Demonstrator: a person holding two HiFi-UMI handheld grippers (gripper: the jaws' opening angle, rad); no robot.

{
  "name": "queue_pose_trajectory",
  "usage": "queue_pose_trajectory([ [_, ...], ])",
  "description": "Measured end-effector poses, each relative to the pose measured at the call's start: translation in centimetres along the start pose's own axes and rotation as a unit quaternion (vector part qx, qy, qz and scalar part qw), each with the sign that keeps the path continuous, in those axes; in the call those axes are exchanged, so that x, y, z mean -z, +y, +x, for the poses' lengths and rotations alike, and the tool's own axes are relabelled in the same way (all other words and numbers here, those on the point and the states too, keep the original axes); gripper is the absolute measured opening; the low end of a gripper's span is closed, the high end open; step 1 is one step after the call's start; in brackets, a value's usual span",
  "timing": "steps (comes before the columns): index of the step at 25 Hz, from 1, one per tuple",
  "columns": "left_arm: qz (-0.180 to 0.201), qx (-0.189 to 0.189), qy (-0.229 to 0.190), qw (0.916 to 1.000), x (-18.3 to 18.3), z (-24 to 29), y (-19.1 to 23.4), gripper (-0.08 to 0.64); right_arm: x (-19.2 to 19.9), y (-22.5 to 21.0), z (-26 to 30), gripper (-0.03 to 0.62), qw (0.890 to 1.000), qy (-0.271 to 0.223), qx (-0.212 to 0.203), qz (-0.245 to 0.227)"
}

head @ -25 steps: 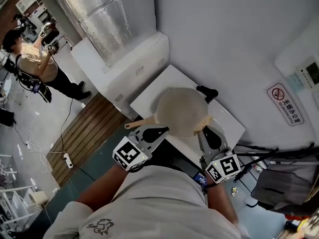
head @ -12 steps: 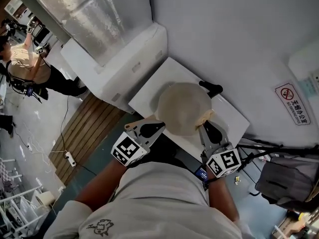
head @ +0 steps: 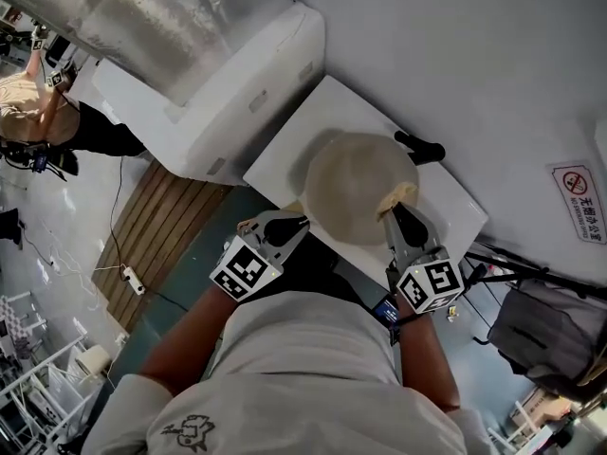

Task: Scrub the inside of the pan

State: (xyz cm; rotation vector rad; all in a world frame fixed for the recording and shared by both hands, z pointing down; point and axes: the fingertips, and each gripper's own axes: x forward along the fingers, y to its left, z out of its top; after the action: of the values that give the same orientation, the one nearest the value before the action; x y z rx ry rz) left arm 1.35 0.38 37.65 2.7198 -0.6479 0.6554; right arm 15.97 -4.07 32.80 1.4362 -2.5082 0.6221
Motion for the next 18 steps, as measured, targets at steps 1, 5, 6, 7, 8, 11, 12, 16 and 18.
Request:
queue_pose_trajectory([
  [1, -0.001, 0.004, 0.008, 1.0000, 0.6, 0.1, 0.2, 0.022, 0.2, -0.1, 0.4, 0.057, 1.000, 0.005, 0.002, 0.002],
  [5, -0.014, 0.018, 0.039, 0.9990, 3.4, 1.0, 1.6, 0.077, 1.2, -0.8, 2.5, 0.057, 1.000, 0.020, 0.013, 0.009],
  [6, -0.016, 0.019, 0.048, 0.9985, 4.2, 1.2, 2.0, 0.089, 1.6, -1.1, 3.0, 0.057, 1.000, 0.023, 0.015, 0.010],
  [7, -0.018, 0.021, 0.058, 0.9979, 5.1, 1.5, 2.3, 0.103, 2.0, -1.4, 3.4, 0.057, 0.999, 0.027, 0.018, 0.013],
  [8, -0.020, 0.023, 0.069, 0.9972, 6.0, 1.7, 2.5, 0.115, 2.4, -1.7, 3.8, 0.057, 0.999, 0.031, 0.021, 0.016],
  [11, -0.011, 0.024, 0.104, 0.9942, 8.4, 2.5, 3.5, 0.148, 3.4, -2.8, 5.1, 0.058, 0.999, 0.041, 0.030, 0.019],
  [12, -0.005, 0.023, 0.117, 0.9929, 9.1, 2.8, 3.7, 0.157, 3.8, -3.2, 5.4, 0.058, 0.998, 0.045, 0.033, 0.021],
  [16, 0.013, 0.020, 0.164, 0.9861, 12.2, 3.4, 4.4, 0.166, 5.3, -4.5, 6.6, 0.058, 0.996, 0.064, 0.050, 0.034],
  [18, 0.014, 0.025, 0.179, 0.9834, 13.4, 3.8, 4.6, 0.166, 6.1, -5.3, 7.1, 0.058, 0.995, 0.072, 0.060, 0.038],
])
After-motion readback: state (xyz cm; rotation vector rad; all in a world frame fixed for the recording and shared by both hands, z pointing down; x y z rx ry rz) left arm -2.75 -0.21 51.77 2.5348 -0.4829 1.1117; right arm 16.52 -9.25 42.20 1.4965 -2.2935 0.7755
